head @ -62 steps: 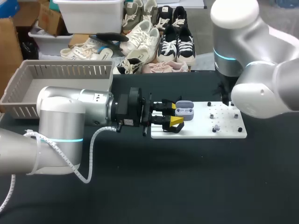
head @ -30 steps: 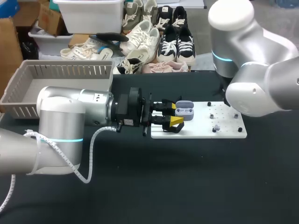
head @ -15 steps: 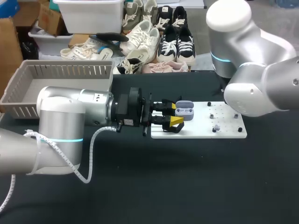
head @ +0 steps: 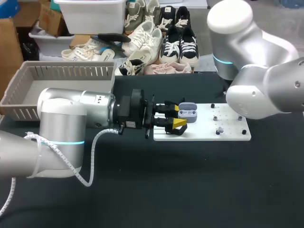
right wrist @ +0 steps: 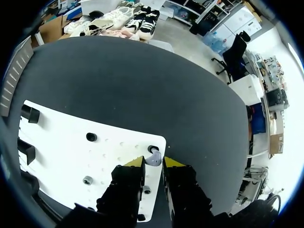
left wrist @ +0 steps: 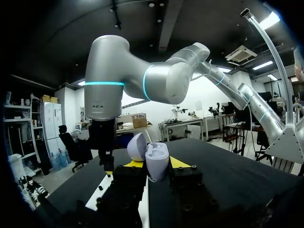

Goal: Pick up each earbud case from the left stands, insert the matching earbuds, close the lid, and place the case in the box.

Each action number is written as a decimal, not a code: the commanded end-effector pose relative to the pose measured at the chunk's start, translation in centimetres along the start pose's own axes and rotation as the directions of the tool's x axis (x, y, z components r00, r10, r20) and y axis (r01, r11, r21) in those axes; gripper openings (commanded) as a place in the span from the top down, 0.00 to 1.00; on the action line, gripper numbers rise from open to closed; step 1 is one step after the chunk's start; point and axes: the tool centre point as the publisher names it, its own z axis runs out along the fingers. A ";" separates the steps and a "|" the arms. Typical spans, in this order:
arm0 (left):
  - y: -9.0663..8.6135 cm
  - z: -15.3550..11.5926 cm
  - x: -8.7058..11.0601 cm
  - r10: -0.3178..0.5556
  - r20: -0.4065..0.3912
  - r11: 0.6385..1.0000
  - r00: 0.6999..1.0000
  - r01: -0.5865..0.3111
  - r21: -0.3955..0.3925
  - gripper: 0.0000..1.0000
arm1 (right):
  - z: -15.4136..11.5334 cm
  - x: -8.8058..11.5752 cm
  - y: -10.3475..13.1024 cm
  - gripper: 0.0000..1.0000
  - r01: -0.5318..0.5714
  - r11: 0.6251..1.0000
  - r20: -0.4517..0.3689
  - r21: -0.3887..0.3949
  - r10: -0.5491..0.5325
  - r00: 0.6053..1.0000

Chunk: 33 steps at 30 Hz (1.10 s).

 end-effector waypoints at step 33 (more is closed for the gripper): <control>0.1 0.0 0.1 0.001 0.003 1.000 1.000 -0.001 0.001 1.00 | -4.9 3.4 -0.8 1.00 -0.036 0.999 0.020 -0.005 0.036 0.999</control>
